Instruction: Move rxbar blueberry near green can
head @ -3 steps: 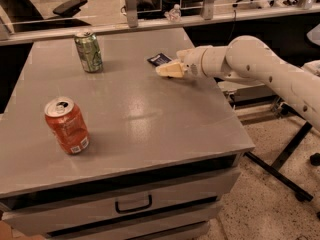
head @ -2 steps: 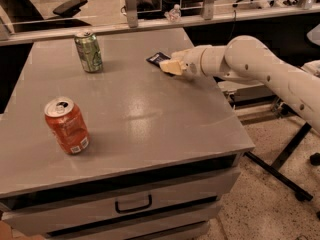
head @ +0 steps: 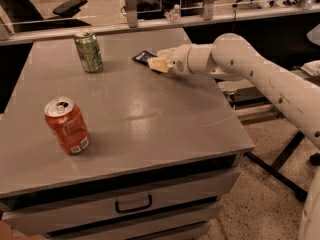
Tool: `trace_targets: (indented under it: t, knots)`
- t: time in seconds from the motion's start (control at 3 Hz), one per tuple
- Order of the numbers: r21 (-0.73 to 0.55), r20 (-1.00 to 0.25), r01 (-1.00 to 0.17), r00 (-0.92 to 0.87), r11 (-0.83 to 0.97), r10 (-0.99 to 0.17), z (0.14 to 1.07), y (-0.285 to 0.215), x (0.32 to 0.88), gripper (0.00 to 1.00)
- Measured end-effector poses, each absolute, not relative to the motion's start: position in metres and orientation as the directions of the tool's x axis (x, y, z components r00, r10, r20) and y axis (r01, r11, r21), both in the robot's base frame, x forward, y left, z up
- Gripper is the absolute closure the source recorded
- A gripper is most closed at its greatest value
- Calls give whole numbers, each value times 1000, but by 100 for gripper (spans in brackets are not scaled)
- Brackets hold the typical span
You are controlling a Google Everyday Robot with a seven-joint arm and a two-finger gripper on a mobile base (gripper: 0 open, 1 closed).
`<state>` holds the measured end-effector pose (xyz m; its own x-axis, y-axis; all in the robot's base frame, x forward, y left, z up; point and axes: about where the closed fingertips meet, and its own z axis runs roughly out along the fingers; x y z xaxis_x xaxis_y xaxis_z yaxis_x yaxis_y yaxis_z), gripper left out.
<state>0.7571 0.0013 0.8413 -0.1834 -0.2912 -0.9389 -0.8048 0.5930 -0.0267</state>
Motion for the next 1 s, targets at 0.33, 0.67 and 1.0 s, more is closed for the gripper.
trace_targets:
  t: [0.33,0.67,1.0]
  knots:
    - [2,-948,-870,-159,494,-275,841,47,761,100]
    - [18,-955,-915,-135,403,-264,845,83,762,100]
    - [31,-953,-943,-128,331,-274,847,109,760,85]
